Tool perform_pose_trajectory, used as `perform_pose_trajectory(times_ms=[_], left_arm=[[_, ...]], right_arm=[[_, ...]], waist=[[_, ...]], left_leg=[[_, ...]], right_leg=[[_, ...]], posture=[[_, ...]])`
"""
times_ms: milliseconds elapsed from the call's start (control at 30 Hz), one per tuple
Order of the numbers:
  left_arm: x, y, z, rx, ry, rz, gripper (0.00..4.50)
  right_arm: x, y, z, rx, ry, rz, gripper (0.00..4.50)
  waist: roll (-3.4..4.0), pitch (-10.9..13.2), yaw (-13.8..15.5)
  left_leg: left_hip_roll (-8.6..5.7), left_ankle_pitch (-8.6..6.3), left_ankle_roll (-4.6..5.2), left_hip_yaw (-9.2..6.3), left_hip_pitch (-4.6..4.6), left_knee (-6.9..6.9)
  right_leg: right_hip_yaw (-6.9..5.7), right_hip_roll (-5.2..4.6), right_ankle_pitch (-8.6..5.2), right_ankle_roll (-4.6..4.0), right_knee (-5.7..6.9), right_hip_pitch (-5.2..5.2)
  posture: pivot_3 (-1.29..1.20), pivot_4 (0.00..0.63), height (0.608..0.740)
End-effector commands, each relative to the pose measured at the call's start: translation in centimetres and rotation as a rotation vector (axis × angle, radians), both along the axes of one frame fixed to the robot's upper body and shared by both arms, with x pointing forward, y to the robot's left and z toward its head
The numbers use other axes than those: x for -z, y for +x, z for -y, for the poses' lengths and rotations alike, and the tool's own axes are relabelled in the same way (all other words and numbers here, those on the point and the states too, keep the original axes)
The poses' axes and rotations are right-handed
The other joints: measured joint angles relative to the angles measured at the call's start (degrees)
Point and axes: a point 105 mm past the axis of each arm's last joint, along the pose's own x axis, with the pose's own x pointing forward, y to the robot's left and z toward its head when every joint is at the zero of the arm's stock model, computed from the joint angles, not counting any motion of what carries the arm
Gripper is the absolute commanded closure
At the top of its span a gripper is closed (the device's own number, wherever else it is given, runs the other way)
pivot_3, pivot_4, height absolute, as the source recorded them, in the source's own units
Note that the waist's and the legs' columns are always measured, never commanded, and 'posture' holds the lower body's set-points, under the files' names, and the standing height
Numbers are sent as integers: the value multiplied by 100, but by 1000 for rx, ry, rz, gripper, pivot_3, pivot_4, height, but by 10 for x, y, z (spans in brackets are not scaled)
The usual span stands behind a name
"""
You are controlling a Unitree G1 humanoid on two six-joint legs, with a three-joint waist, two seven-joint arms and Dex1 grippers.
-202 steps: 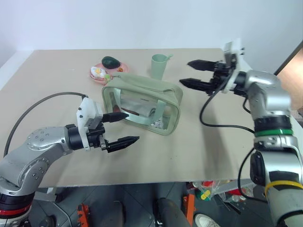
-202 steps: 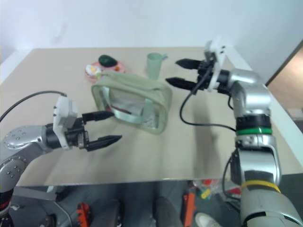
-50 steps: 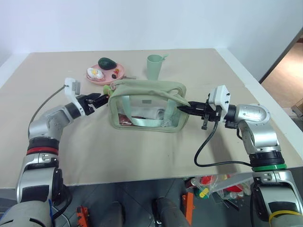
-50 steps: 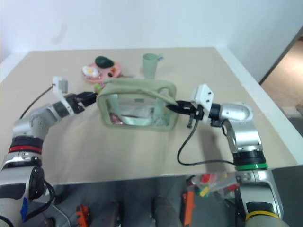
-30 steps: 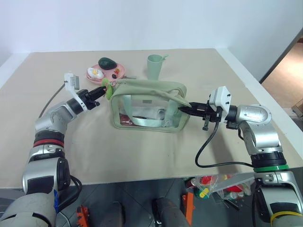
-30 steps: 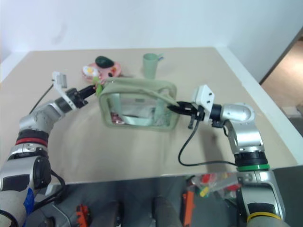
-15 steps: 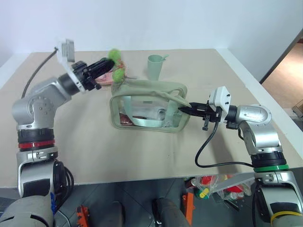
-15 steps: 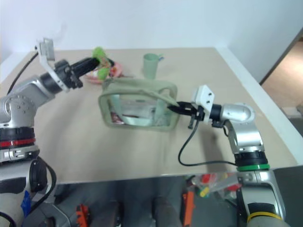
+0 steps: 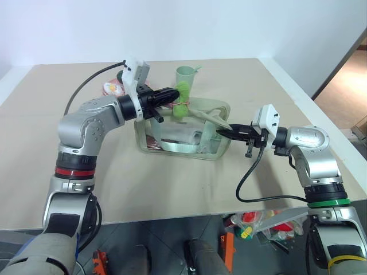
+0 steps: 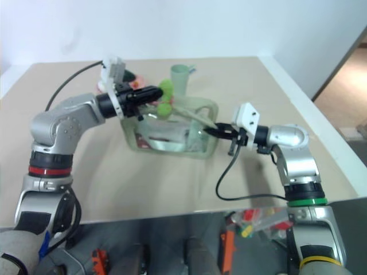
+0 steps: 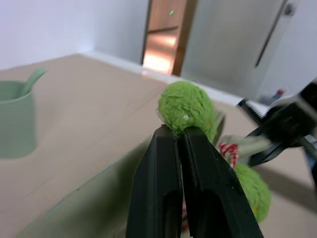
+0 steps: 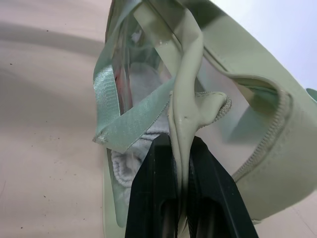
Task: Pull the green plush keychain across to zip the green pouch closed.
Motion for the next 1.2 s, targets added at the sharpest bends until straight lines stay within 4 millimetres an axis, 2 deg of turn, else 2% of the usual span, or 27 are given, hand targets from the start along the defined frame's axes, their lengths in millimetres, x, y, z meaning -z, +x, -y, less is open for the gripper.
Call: perform_pose_trajectory(times_ms=[33,167,333,600,800,933,1200], left_arm=[[-13,0,-11,-12,33,77,3199],[-10,-5,-18,16,112,96,1770],[-19,-15,-46,-15,203,161,113],[-10,-32,-58,0,263,180,49],[2,-33,-96,-157,199,122,49],[12,-32,-110,-241,166,118,49],[28,-25,-95,-238,109,104,49]], right_arm=[[-13,-2,-3,-13,4,56,4500],[-13,-1,-5,-20,7,57,4500],[-13,0,-8,-31,9,55,4500],[-13,4,-11,-45,7,52,4500],[-13,4,-12,-52,8,52,4500],[-12,4,-11,-51,6,49,4500],[-13,4,-9,-44,4,50,4500]], waist=[[0,0,0],[0,0,-2],[1,0,-32],[1,0,-41],[1,0,-119],[0,0,-117],[0,0,-115]], left_leg=[[-1,0,0,1,-1,1],[-1,0,0,3,-1,2],[2,0,0,3,0,-1],[2,0,0,7,0,0],[8,0,0,6,5,-2],[8,0,1,4,4,-1],[3,0,0,10,3,5]], right_leg=[[1,-2,0,0,0,0],[2,-1,0,0,-1,0],[2,0,-1,-1,0,-3],[3,-1,-1,-2,-1,-2],[2,2,-1,-3,3,-3],[-1,1,-1,-3,2,-2],[3,-3,1,-2,2,0]], posture=[[0,150,740],[0,150,740],[0,150,740],[0,150,740],[0,150,740],[0,150,740],[0,150,740]])
